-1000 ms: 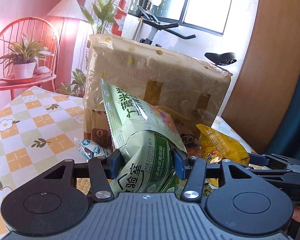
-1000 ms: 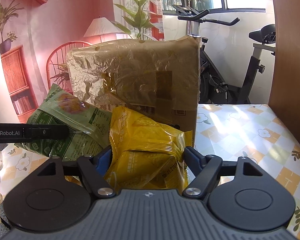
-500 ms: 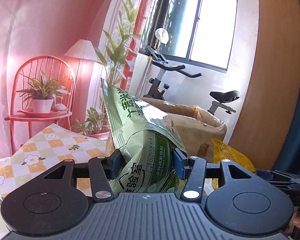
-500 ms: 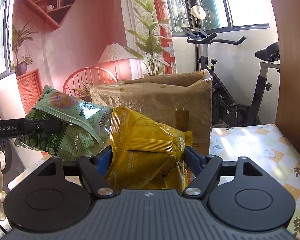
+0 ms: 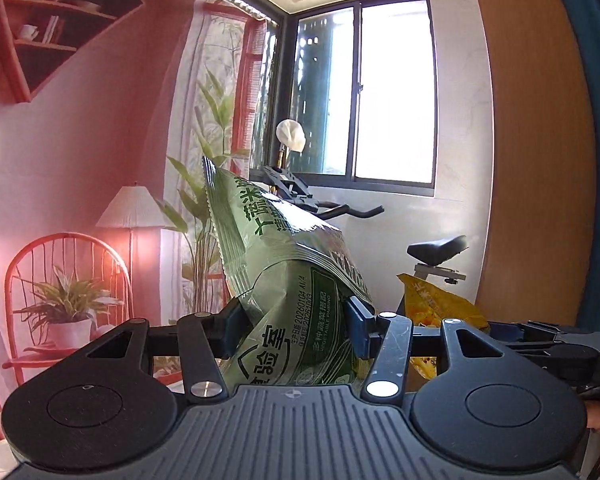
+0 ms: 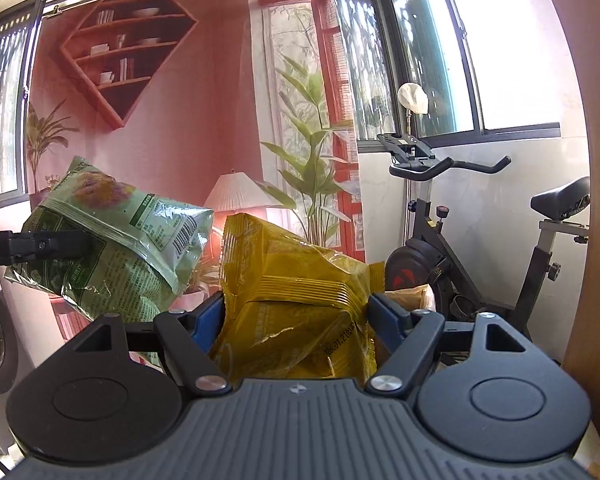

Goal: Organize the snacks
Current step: 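Lift both held bags up and carry them over the box, then open both tools to drop the bags into the box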

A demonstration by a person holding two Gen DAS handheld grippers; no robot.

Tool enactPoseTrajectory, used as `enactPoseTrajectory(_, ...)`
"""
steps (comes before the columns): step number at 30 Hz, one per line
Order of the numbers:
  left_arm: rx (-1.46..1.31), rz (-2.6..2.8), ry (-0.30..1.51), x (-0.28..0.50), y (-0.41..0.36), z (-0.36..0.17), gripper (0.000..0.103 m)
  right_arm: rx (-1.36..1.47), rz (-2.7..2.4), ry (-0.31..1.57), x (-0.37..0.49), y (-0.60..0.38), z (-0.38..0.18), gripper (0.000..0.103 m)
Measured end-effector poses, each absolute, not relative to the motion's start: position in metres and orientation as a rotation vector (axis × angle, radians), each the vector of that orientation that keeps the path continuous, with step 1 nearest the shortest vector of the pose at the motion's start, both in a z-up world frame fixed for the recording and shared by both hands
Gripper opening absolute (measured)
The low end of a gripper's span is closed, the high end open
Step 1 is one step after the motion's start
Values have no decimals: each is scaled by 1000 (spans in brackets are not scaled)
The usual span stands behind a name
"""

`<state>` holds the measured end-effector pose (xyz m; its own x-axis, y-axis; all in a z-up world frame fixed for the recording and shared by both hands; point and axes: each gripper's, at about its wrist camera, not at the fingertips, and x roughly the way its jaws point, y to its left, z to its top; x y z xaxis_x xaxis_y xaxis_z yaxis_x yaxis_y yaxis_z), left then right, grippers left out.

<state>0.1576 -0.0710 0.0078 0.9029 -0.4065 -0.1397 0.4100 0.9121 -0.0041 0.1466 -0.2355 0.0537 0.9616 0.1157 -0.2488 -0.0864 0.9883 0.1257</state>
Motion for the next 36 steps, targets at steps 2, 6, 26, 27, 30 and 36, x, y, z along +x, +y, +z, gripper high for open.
enactPoseTrajectory(2,64,-423,157,180,-84,13,55,157,110,266,173,-244,52,77)
enactPoseTrajectory(6,121,-407,235,235,-110,7,55,236,107,291,218,-257,41,77)
enactPoseTrajectory(26,220,-355,445,308,-130,-58,80,309,-20,523,289,-271,-10,92)
enactPoseTrajectory(27,205,-351,443,303,-127,-55,80,294,-14,517,289,-269,-7,93)
enactPoseTrajectory(30,162,-337,439,287,-115,-51,80,265,12,497,279,-266,2,93)
enactPoseTrajectory(36,63,-306,434,238,-79,-49,79,200,102,461,238,-259,8,92)
